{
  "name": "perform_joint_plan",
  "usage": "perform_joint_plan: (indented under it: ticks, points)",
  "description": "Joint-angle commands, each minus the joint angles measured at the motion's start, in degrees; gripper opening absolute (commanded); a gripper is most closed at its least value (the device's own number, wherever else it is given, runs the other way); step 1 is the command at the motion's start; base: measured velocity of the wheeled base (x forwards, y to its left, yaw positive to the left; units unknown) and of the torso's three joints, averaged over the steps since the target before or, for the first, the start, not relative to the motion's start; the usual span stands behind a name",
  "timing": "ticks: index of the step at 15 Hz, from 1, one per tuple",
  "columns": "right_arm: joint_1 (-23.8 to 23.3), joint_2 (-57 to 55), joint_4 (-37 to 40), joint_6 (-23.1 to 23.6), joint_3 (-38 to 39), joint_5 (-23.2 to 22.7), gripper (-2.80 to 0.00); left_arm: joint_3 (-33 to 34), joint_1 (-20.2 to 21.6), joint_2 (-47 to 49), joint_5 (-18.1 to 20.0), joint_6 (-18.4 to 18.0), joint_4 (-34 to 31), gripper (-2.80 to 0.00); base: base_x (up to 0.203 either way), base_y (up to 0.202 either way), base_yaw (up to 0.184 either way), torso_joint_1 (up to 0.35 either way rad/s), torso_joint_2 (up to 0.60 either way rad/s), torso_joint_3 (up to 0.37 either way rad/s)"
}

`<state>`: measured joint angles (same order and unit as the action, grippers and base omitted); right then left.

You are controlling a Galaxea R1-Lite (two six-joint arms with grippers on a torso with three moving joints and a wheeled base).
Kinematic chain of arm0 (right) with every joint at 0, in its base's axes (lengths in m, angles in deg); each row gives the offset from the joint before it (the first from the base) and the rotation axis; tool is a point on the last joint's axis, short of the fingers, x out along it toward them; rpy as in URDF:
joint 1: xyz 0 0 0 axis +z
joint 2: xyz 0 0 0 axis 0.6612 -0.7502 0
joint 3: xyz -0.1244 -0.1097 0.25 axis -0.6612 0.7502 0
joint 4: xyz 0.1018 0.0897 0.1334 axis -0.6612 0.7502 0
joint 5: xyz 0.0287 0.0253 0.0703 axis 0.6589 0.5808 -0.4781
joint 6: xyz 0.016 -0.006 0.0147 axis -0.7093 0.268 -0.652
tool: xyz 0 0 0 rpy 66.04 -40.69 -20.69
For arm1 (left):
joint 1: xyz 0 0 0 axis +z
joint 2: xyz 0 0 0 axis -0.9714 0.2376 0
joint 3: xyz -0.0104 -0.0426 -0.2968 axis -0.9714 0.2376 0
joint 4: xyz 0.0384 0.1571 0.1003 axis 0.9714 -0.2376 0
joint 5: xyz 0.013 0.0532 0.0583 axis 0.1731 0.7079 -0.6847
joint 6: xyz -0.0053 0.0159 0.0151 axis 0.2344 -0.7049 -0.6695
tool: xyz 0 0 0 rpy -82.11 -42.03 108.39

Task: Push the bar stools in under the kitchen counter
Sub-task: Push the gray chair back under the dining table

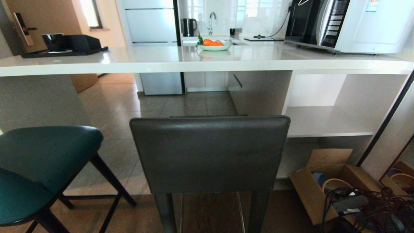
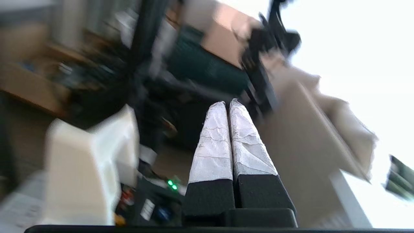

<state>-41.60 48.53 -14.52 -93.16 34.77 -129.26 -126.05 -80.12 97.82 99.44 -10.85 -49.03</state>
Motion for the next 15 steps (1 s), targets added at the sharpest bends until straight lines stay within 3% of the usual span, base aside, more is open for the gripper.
perform_joint_plan:
  ticks: [1,3,6,8,10,11,12,14,15]
  points:
    - [0.13,4.61,-0.15,-1.16,4.09,-0.48,-2.8,-0.15,3.38,-1.52,0.18,0.11,0.07,-2.8,0.0,0.0,0.0,0.0,0.0,0.0]
    - [0.19,7.4,-0.9,-1.21,10.1,-0.48,-2.8,2.0,4.32,-8.14,1.83,-1.19,0.77,-2.8,0.0,0.0,0.0,0.0,0.0,0.0]
    - [0.21,7.85,-7.09,-0.35,19.53,-0.48,-2.8,12.29,4.02,-16.12,2.81,-2.11,3.09,-2.8,0.0,0.0,0.0,0.0,0.0,0.0]
    - [0.21,7.89,-9.55,4.08,26.42,0.02,-2.8,20.21,4.07,-16.18,-5.02,-4.08,6.06,-2.8,0.0,0.0,0.0,0.0,0.0,0.0]
    - [0.21,7.91,-9.29,13.7,32.11,6.06,-2.8,29.74,4.1,-16.2,-11.85,-10.26,11.44,-2.8,0.0,0.0,0.0,0.0,0.0,0.0]
    - [0.21,7.91,-5.94,18.05,32.52,10.25,-2.8,32.2,4.11,-16.18,-19.11,-14.19,12.99,-2.8,0.0,0.0,0.0,0.0,0.0,0.0]
    - [0.18,7.91,-0.63,23.47,32.21,13.12,-2.8,35.46,4.09,-16.12,-27.65,-20.56,14.27,-2.8,0.0,0.0,0.0,0.0,0.0,0.0]
    - [0.18,7.91,10.18,36.09,31.86,18.92,-2.8,39.62,4.03,-16.25,-38.95,-31.45,15.9,-2.8,0.0,0.0,0.0,0.0,0.0,0.0]
    - [0.19,7.91,16.27,44.18,31.88,22.8,-2.8,40.39,4.04,-16.28,-42.84,-34.62,16.24,-2.8,0.0,0.0,0.0,0.0,0.0,0.0]
